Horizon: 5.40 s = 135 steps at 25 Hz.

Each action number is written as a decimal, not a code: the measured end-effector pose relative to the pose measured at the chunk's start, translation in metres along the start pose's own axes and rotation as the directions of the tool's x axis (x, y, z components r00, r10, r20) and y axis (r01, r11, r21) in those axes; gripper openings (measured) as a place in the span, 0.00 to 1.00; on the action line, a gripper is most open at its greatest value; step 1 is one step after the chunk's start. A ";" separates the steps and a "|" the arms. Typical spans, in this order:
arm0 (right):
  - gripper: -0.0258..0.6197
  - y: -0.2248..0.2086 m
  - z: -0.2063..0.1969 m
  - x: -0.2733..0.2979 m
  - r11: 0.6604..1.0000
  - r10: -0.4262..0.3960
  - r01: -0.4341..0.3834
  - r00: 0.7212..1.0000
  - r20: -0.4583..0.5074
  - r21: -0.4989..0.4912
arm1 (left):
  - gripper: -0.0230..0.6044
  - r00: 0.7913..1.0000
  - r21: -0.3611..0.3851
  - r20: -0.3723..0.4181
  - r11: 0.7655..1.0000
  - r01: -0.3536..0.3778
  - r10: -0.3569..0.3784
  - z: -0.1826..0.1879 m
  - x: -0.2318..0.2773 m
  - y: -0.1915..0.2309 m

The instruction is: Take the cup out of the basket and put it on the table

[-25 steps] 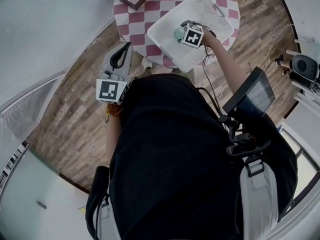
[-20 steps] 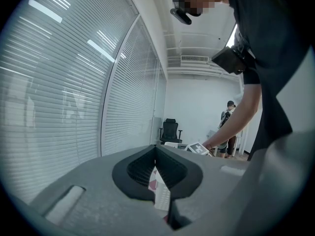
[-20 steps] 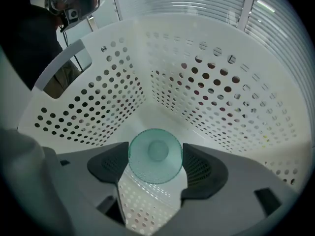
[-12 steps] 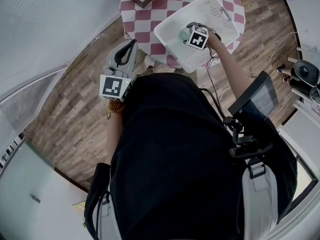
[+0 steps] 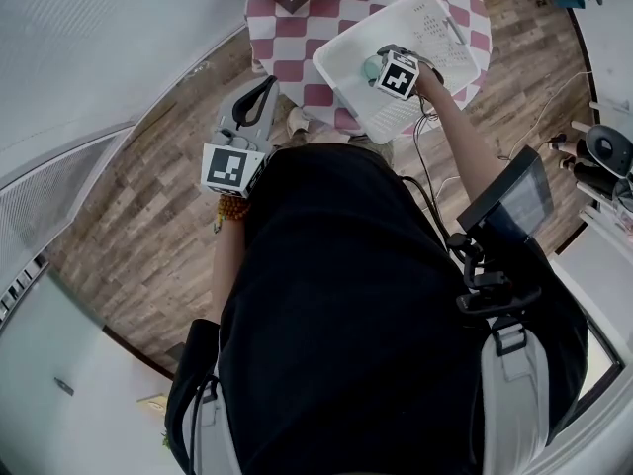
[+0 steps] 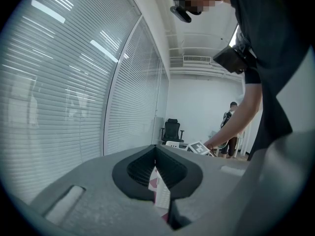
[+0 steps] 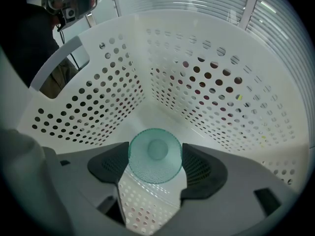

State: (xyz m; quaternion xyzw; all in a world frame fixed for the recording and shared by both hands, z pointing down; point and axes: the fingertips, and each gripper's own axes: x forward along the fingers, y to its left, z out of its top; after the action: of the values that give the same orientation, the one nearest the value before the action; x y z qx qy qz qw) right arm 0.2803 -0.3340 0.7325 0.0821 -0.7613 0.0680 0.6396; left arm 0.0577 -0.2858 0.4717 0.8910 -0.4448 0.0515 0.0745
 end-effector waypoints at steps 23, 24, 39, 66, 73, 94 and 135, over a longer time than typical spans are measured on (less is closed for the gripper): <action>0.57 -0.004 -0.001 -0.004 1.000 -0.013 0.013 1.000 -0.027 0.008 | 0.05 1.000 -0.003 -0.001 1.000 0.009 -0.009 -0.003 0.004 0.002; 0.57 -0.004 -0.002 -0.004 1.000 -0.011 0.012 1.000 -0.027 0.008 | 0.05 1.000 -0.002 -0.002 1.000 0.009 -0.009 -0.004 0.004 0.002; 0.57 0.001 0.005 -0.007 0.995 0.015 -0.018 0.999 0.029 0.098 | 0.05 0.999 0.003 -0.013 1.000 0.030 -0.030 -0.010 0.008 -0.001; 0.57 -0.007 0.019 -0.023 0.978 -0.010 -0.015 0.993 0.118 0.210 | 0.05 0.999 -0.001 -0.020 0.999 0.036 -0.036 -0.014 0.010 0.001; 0.57 -0.008 0.032 -0.035 0.979 -0.037 0.005 0.988 0.153 0.205 | 0.05 0.999 0.001 -0.023 0.999 0.040 -0.040 -0.017 0.012 0.001; 0.57 -0.022 0.048 -0.104 0.951 -0.171 0.084 0.945 0.279 0.298 | 0.05 0.997 0.001 -0.024 0.998 0.067 -0.067 -0.019 0.016 -0.001; 0.56 0.029 0.107 -0.279 0.792 -0.289 -0.341 0.521 0.804 0.506 | 0.05 0.979 0.033 -0.062 0.980 0.196 -0.193 -0.023 0.018 -0.043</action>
State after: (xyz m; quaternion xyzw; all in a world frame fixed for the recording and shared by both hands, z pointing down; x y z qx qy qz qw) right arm 0.2180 -0.3174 0.4396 0.2933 -0.9093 0.2704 0.1182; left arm 0.1018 -0.2704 0.4930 0.9296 -0.3521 0.0788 0.0747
